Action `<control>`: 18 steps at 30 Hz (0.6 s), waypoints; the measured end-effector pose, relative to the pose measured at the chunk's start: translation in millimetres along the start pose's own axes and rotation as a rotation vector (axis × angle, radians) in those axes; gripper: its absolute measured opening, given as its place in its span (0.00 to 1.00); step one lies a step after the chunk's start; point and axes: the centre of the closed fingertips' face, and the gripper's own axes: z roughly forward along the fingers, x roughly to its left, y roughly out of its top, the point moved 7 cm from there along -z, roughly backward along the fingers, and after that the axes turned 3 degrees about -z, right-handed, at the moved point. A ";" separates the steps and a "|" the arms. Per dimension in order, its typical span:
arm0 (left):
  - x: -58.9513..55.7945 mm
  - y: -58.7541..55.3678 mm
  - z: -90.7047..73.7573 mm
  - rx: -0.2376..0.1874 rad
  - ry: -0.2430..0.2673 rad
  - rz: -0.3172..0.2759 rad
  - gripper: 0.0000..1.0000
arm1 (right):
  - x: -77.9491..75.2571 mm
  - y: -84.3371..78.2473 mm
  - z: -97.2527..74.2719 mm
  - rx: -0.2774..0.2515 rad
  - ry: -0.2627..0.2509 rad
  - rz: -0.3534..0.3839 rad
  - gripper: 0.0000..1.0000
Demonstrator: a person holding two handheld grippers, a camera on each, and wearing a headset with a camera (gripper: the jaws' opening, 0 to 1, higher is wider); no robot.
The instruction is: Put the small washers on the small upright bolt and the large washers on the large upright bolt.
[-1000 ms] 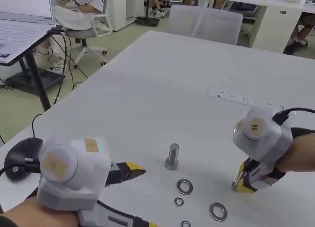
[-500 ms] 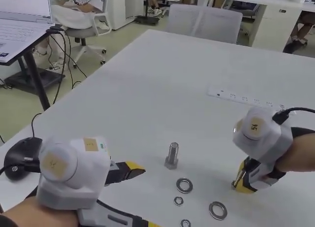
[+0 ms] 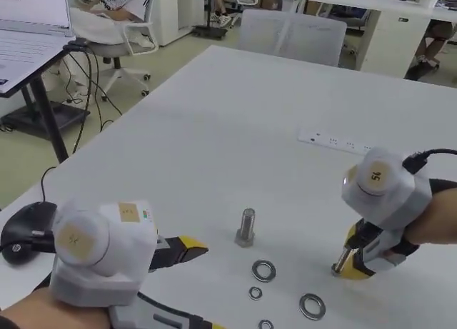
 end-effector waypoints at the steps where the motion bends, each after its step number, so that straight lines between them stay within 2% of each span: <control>1: -0.1 0.1 -0.2 0.001 0.000 0.001 0.82 | -0.1 2.9 -1.6 -0.020 -0.004 0.002 0.32; 5: -0.4 0.6 -0.5 -0.001 0.001 0.002 0.82 | 0.5 7.8 -5.5 -0.033 -0.013 -0.008 0.36; 18: -1.9 2.5 -1.0 -0.006 -0.001 0.006 0.82 | 6.3 32.9 -16.1 -0.074 -0.028 -0.064 0.36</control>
